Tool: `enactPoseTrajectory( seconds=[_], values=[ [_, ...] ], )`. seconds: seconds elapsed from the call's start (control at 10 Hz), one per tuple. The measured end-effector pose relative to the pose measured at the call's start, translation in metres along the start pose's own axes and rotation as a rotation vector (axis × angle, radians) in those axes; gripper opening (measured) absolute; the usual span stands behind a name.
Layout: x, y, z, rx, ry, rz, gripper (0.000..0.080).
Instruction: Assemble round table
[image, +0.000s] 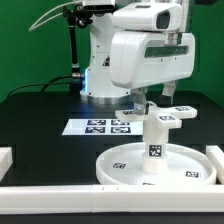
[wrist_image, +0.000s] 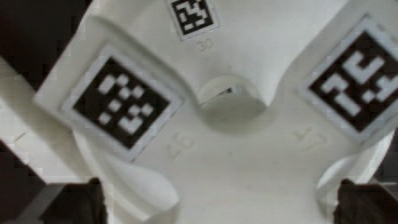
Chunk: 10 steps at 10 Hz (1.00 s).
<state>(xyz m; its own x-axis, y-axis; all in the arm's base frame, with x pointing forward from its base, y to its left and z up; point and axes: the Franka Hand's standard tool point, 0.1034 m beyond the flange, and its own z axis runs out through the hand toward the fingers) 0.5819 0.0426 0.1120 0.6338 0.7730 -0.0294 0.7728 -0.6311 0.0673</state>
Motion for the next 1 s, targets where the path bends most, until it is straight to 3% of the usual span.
enactPoseTrajectory(
  seconds=[0.7,1.0],
  values=[
    [0.0014,0.0024,0.001,-0.001,-0.001,0.016,0.0648],
    [0.0004,0.0056,-0.0079,0.01,-0.005,-0.042,0.0648]
  ],
)
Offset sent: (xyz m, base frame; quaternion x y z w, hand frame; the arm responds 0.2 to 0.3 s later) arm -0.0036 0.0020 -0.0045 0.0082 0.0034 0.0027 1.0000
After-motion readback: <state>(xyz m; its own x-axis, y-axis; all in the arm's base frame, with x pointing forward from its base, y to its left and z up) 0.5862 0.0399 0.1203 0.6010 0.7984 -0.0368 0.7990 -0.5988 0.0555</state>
